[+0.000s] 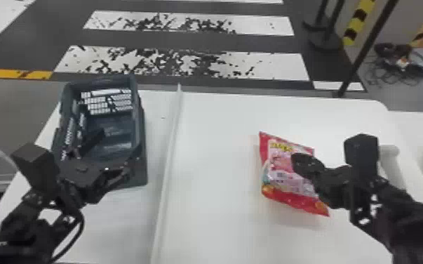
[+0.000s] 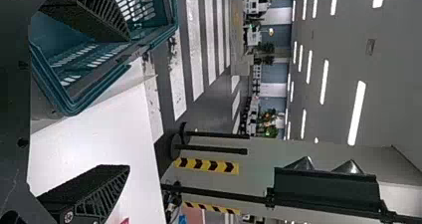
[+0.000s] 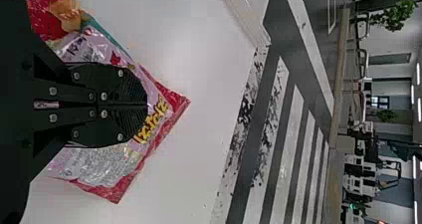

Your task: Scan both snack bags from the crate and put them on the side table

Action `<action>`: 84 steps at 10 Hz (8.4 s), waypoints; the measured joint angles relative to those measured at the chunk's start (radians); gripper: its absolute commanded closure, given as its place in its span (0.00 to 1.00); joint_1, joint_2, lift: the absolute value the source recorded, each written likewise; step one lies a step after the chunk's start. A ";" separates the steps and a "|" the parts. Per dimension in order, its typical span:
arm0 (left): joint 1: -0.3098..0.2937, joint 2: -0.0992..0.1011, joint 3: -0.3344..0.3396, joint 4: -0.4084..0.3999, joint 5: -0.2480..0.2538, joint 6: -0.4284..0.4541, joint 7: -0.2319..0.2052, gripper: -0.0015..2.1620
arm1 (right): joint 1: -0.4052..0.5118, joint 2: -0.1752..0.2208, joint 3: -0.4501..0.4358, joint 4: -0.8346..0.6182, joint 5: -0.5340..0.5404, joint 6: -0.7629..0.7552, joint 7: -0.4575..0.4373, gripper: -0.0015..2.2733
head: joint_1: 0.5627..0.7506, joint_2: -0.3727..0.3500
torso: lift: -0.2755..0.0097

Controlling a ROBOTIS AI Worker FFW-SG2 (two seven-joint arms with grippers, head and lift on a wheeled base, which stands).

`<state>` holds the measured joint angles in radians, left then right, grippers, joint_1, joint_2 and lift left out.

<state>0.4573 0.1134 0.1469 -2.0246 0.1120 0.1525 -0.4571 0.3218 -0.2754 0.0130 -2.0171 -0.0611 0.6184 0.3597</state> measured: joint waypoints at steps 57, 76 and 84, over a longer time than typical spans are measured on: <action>-0.010 0.011 -0.017 0.033 0.010 0.000 -0.007 0.04 | 0.014 0.033 -0.077 0.261 -0.010 -0.085 0.013 0.99 | 0.70 0.42 | 0.66; -0.005 0.007 -0.013 0.034 0.011 -0.005 -0.011 0.05 | 0.048 0.073 -0.224 0.062 -0.099 -0.079 0.027 0.99 | 0.70 0.37 | 0.66; 0.000 0.010 -0.009 0.027 0.012 -0.003 -0.011 0.05 | -0.184 0.039 -0.003 0.301 -0.009 0.010 0.069 0.99 | 0.70 0.51 | 0.66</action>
<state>0.4569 0.1238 0.1375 -1.9980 0.1239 0.1497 -0.4679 0.1377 -0.2359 0.0104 -1.7159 -0.0701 0.6287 0.4288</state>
